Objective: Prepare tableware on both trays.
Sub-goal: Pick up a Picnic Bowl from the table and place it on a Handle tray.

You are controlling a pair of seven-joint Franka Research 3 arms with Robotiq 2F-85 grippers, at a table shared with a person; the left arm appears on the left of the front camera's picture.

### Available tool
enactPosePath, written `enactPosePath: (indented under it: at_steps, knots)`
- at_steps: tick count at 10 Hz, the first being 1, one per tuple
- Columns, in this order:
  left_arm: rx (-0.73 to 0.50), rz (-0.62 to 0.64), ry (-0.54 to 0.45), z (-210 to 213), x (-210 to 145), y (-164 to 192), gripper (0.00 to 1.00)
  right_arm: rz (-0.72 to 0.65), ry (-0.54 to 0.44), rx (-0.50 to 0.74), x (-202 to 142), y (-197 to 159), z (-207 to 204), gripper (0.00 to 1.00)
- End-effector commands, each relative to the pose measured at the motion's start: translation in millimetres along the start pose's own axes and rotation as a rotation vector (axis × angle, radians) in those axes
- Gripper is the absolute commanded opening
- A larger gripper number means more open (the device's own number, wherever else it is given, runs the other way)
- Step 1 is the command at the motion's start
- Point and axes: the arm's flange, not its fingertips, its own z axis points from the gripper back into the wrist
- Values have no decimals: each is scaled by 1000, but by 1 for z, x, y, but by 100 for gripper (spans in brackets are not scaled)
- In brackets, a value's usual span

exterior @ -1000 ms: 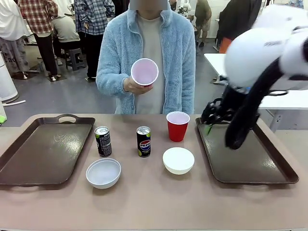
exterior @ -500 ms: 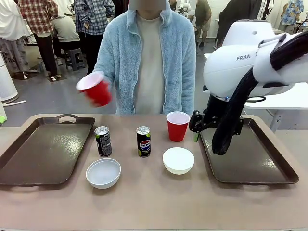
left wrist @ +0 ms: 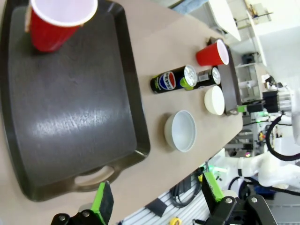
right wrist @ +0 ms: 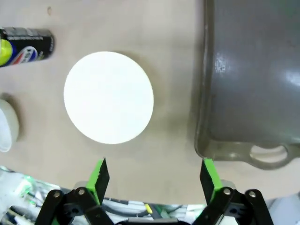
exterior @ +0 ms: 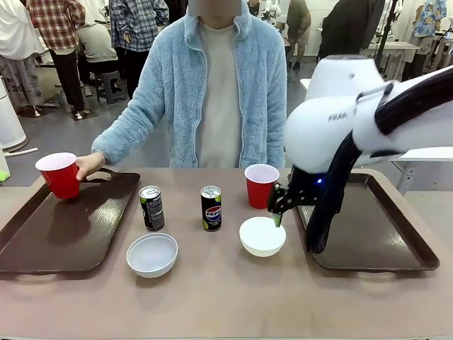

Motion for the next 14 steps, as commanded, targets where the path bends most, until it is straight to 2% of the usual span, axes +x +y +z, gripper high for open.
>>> enactPosePath:
  at_steps: [1, 6, 9, 10, 12, 13, 14]
  knots:
    - [-16, -16, -7, 2, 1, 2, 100, -16, -3, -8, 14, 1, -25, 100]
    - [-16, -16, -7, 2, 1, 2, 100, 25, -32, 57, 31, 0, -60, 100]
    - [-16, -16, -7, 2, 1, 2, 100, 37, -23, 55, 35, 1, -70, 14]
    - [-16, -16, -7, 2, 1, 2, 100, 38, -24, 53, 35, 0, -68, 0]
    - [-16, -16, -7, 2, 1, 2, 100, 40, -27, 60, 36, 1, -67, 0]
    - [-16, -16, -7, 2, 1, 2, 100, 41, -28, 56, 35, 1, -66, 3]
    - [-16, -16, -7, 2, 1, 2, 100, 41, -29, 53, 34, 2, -64, 0]
